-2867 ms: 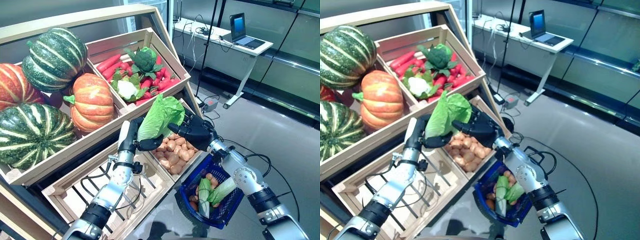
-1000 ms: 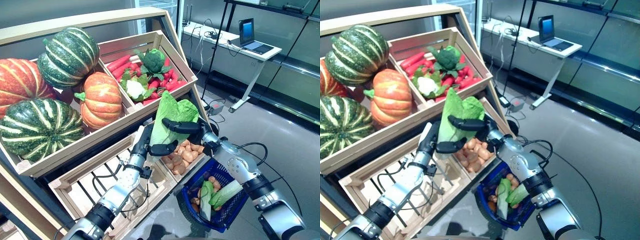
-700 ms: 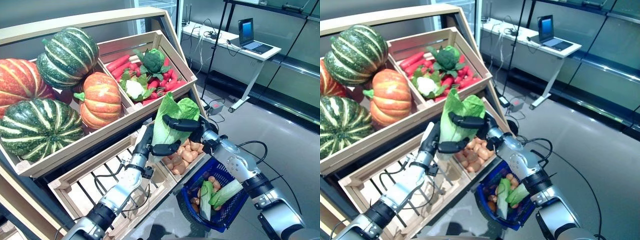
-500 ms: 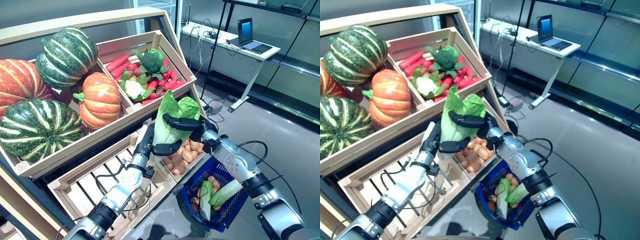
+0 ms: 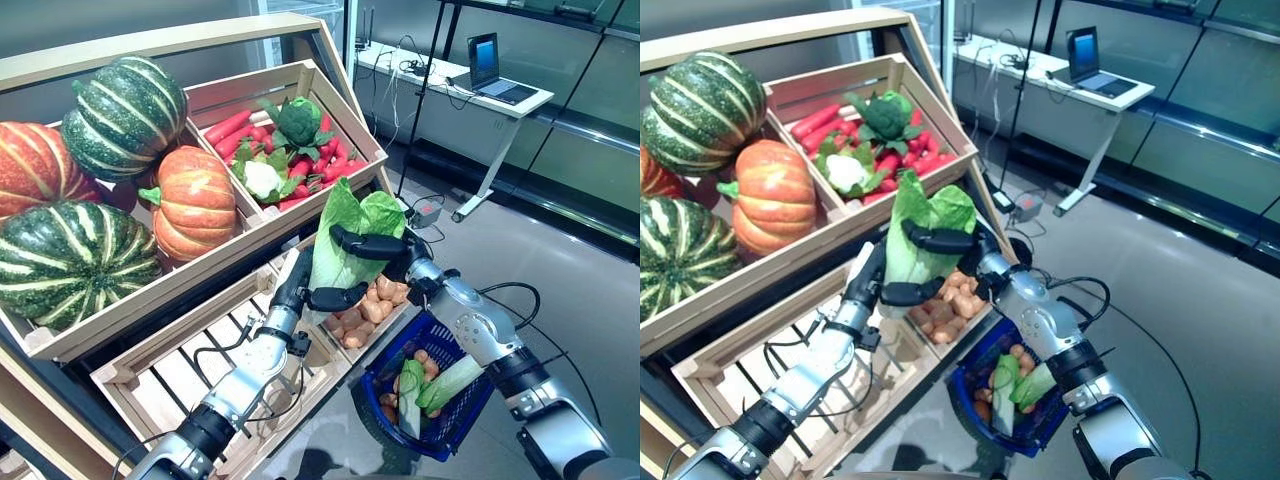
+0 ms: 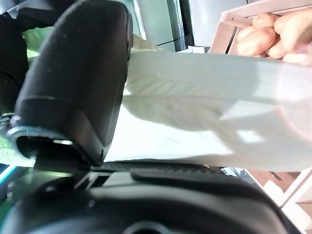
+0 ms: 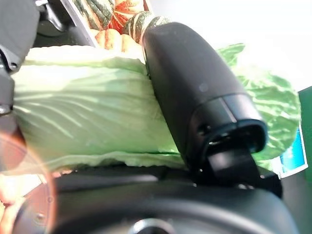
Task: Put vegetables into the basket
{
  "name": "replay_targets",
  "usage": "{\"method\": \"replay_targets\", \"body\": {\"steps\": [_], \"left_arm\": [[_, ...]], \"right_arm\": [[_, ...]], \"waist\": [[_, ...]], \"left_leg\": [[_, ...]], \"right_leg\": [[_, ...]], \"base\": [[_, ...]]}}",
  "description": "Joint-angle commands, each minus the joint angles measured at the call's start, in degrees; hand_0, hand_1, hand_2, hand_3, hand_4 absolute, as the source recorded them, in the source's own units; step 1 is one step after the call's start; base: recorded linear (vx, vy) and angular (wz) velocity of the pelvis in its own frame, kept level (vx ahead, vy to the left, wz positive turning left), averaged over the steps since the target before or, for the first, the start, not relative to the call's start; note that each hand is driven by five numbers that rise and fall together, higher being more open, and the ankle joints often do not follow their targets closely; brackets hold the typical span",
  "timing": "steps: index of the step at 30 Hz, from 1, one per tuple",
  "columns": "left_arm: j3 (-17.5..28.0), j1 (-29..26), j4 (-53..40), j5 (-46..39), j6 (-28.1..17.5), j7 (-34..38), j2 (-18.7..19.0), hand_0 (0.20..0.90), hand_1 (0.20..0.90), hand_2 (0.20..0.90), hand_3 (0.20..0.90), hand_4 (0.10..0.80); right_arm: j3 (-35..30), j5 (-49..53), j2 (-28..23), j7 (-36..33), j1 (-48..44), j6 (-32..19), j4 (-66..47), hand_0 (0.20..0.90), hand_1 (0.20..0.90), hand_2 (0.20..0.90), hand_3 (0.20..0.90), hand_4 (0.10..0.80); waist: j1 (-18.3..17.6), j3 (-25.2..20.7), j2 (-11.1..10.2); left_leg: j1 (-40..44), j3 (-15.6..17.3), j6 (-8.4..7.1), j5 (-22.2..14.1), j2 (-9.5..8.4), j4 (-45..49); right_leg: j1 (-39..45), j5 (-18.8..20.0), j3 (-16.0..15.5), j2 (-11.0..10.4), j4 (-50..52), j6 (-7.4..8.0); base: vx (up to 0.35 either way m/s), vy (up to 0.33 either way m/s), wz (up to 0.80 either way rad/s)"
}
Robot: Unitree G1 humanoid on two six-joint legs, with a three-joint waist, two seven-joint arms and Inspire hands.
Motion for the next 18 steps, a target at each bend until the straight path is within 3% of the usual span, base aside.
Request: {"method": "replay_targets", "body": {"steps": [1,18], "left_arm": [[3.7,-6.0,2.4,4.4,-3.7,2.3,1.8,0.900,0.900,0.900,0.900,0.800],[7.9,0.2,15.9,7.7,0.6,2.1,2.9,0.900,0.900,0.900,0.900,0.800]], "right_arm": [[-8.6,0.7,-1.1,1.8,-4.0,-10.2,-5.3,0.300,0.300,0.300,0.300,0.400],[-15.1,-1.5,-7.6,2.6,3.1,-13.3,-2.7,0.300,0.300,0.300,0.300,0.400]], "waist": [[-0.2,-1.8,-1.3],[-1.8,-0.7,-1.3]], "left_leg": [[-1.2,0.1,0.56,-1.8,-0.40,0.0],[-0.5,1.9,0.60,-1.4,0.06,0.0]], "right_leg": [[2.0,-1.1,2.0,-2.1,0.1,0.15],[1.7,-0.7,3.1,-2.0,0.2,0.38]], "base": [[0.000,0.000,0.00],[-0.002,-0.003,-0.04]]}}
